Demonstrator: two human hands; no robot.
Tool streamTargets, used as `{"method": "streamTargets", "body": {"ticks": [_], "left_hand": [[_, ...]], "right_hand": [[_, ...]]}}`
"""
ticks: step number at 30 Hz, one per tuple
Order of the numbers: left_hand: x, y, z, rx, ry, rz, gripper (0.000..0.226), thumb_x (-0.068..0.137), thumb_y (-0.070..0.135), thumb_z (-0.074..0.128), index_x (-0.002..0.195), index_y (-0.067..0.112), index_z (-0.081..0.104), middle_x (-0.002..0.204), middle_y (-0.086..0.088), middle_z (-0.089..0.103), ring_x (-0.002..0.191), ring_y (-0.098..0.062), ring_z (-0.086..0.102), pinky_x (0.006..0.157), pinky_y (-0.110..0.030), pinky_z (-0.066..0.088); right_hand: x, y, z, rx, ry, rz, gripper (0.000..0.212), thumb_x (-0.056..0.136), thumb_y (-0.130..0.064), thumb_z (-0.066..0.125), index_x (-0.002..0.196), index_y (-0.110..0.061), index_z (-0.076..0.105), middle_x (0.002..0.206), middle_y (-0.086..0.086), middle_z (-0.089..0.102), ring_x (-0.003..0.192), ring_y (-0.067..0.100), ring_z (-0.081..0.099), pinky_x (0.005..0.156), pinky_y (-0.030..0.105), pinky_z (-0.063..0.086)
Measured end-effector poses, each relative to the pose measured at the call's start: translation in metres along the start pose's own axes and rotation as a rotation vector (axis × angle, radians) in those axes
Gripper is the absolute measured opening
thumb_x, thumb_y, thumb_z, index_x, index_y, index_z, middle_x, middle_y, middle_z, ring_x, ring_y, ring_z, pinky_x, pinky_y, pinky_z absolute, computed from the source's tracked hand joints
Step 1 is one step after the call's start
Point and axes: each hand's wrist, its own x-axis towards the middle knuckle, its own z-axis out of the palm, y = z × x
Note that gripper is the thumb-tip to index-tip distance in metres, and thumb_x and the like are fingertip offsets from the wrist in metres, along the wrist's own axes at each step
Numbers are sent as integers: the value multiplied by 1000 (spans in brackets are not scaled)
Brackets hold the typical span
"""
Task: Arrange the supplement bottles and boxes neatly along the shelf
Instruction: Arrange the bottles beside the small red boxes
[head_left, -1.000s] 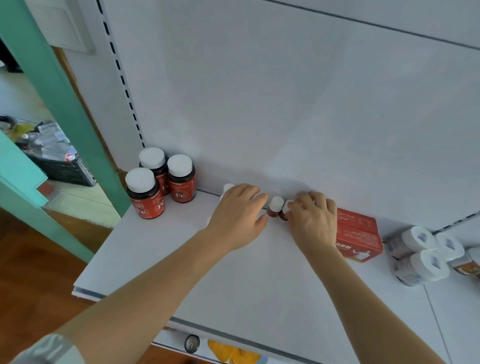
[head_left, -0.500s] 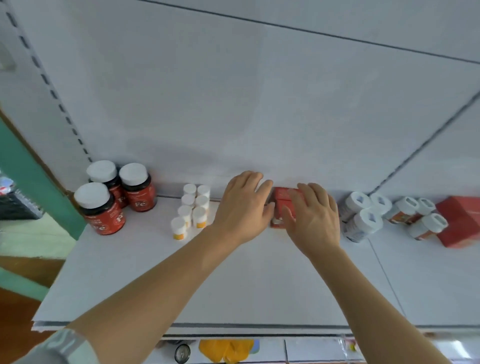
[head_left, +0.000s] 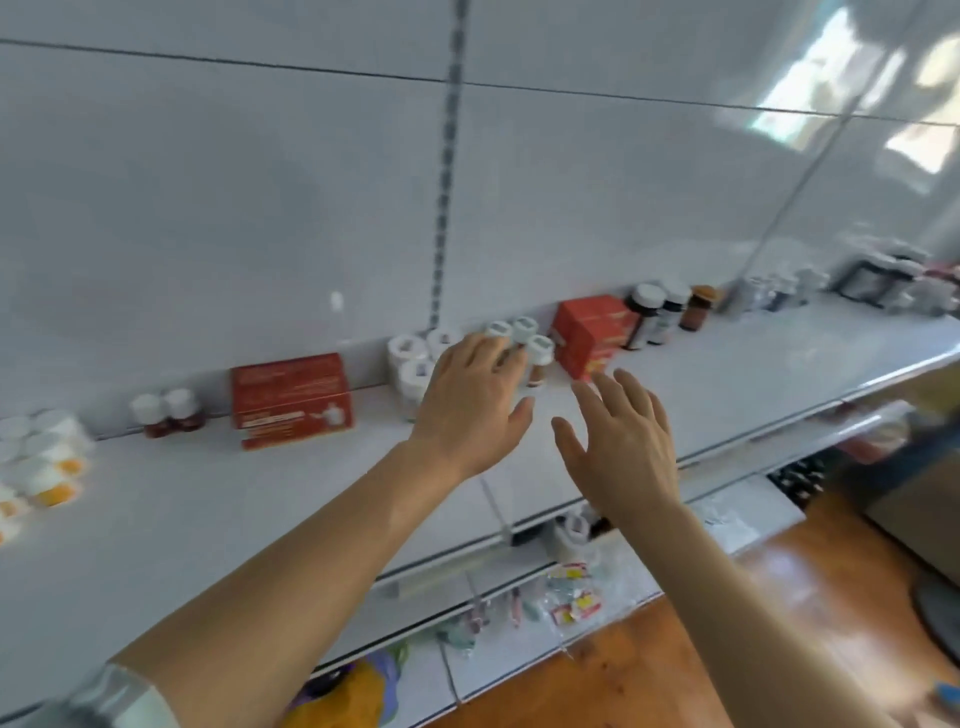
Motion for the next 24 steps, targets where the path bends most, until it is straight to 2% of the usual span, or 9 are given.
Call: {"method": "streamTargets", "body": {"ticks": [5, 10, 24], "left_hand": [[52, 106, 48, -33, -65, 62, 56, 90, 44, 45, 135, 12, 53, 139, -10, 52, 132, -31, 41, 110, -48, 34], [108, 201, 92, -84, -88, 173, 56, 88, 43, 47, 134, 12, 54, 138, -13, 53, 132, -32, 41, 110, -46, 34], [309, 398, 241, -252, -150, 406, 53, 95, 41, 48, 142, 18, 45, 144, -6, 48, 135, -24, 38, 112, -38, 29]], "right_hand": [[-26, 121, -23, -32, -12, 121, 49, 93, -41, 59, 130, -10, 60, 137, 14, 57, 136, 37, 42, 110, 51, 35], [-41, 229, -42, -114, -39, 263, 52, 94, -47, 53, 135, -15, 56, 142, 10, 53, 139, 33, 38, 115, 48, 31], [-7, 491, -45, -244, -51, 498, 50, 93, -46, 51, 132, -15, 59, 137, 6, 56, 136, 31, 40, 112, 48, 36]]}}
